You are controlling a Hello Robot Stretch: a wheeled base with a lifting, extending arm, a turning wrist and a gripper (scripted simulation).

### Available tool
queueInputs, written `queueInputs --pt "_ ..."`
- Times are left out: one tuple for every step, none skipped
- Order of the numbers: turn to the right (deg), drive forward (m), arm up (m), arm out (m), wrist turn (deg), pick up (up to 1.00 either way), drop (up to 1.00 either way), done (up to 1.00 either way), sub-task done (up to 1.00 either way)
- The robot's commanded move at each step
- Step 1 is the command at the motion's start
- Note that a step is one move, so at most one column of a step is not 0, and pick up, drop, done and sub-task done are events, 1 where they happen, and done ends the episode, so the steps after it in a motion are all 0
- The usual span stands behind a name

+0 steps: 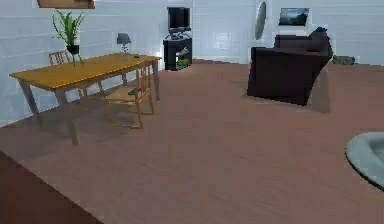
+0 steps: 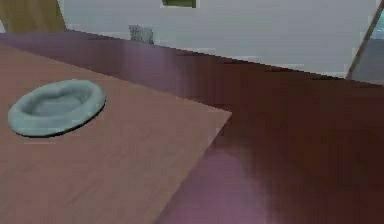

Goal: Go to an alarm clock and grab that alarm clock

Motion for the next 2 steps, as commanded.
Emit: queueInputs --pt "45.0 0.0 0.0 0.0 0.0 0.0 0.0 0.0 0.0" --pt "45.0 0.0 0.0 0.0 0.0 0.0 0.0 0.0 0.0"
